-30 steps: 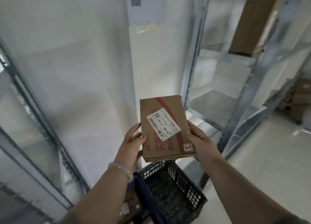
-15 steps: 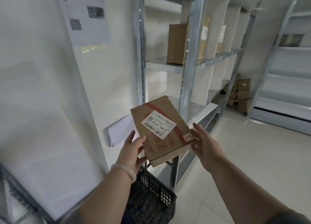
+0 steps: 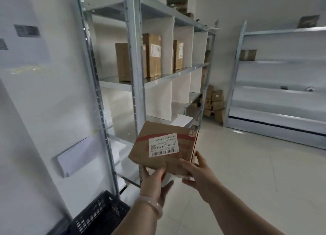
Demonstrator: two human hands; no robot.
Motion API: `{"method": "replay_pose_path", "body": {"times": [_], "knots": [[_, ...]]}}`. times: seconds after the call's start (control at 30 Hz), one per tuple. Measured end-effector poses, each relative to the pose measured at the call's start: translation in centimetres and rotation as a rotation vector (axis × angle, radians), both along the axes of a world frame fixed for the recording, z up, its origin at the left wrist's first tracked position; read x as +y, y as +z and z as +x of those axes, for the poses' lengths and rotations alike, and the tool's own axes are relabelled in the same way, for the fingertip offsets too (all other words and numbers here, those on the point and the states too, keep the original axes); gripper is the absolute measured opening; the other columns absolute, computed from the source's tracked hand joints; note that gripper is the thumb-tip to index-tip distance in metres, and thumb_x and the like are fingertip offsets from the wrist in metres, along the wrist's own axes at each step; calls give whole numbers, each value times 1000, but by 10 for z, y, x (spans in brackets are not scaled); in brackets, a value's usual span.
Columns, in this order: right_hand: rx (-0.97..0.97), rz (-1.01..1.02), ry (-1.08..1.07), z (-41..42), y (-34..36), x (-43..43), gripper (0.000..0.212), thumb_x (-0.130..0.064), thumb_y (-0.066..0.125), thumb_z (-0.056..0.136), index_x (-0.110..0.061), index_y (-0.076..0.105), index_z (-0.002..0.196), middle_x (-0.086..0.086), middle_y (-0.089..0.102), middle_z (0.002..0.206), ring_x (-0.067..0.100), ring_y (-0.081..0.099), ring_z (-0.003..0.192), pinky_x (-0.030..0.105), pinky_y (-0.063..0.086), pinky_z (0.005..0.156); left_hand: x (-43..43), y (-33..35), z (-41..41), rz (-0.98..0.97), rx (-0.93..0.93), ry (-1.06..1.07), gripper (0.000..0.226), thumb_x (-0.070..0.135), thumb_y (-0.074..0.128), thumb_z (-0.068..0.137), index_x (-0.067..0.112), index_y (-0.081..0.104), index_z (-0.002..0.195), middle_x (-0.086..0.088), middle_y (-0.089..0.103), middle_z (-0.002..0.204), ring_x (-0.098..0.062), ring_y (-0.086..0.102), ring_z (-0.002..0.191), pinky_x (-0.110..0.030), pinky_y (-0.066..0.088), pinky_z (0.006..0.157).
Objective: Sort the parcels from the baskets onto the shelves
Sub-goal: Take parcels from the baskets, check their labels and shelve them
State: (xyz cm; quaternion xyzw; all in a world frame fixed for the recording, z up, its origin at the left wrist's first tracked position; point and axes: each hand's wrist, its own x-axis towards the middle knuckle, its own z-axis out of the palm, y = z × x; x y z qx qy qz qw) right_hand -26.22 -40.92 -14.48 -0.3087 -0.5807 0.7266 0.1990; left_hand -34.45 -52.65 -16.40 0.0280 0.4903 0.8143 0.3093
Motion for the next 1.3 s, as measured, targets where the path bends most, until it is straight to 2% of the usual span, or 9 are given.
{"method": "replay_pose_path", "body": {"times": [0.17,0.23,0.37,0.53,0.63,0.73,0.83,1.13,1.3], "knots": [[-37,114,-26,25,10,61,77,-18,74,82,-39,35,145,-2,64,115,20,64,102,39,56,82,13,-5,-28,-503,222,165,129,51,85,59,32,2,155,-4,30,157,-29,30,144,-53,31,115],[-76,189,22,24,14,76,73,-17,73,81,-42,40,141,-4,64,120,21,63,106,44,53,91,17,4,-46,-727,459,177,115,58,79,68,31,10,156,-6,23,160,-30,21,147,-55,24,117],[-156,275,198,8,19,94,65,-21,73,76,-48,48,130,-7,67,118,19,63,106,45,51,95,34,23,-83,-818,903,-108,92,77,62,69,45,28,148,9,32,154,-22,28,144,-54,29,115],[-221,315,263,-24,16,118,76,-37,76,60,-44,52,132,-10,68,117,18,63,107,48,51,93,59,33,-115,-708,835,-505,45,41,70,86,37,57,128,10,68,118,-14,61,113,-34,46,99],[-159,334,110,-45,16,137,74,-31,81,76,-35,44,140,-2,53,133,19,58,110,37,51,86,78,21,-134,-669,799,-417,37,42,69,86,36,62,122,13,70,111,-14,63,107,-35,47,98],[-66,289,-102,-63,11,153,77,-27,77,80,-26,38,146,8,43,144,25,52,120,41,49,98,102,16,-144,-550,704,-341,28,37,66,90,35,63,118,13,68,108,-8,61,101,-22,45,80],[-41,255,-206,-82,-1,165,73,-28,74,83,-23,38,146,9,42,147,26,49,127,45,47,102,129,12,-155,-535,653,-223,32,47,62,90,38,62,121,15,67,108,-11,59,103,-29,42,83],[15,245,-17,-138,-17,229,40,-18,53,98,-29,53,136,-1,72,112,17,70,99,37,59,80,204,16,-179,-551,681,-23,43,42,62,92,33,54,133,21,62,101,5,51,86,-13,38,68],[30,288,153,-178,-8,296,35,-14,46,100,-40,60,118,-11,73,100,10,69,93,38,56,84,257,20,-196,-536,632,82,42,45,58,94,37,51,134,13,64,117,-10,56,106,-25,39,80]]}}
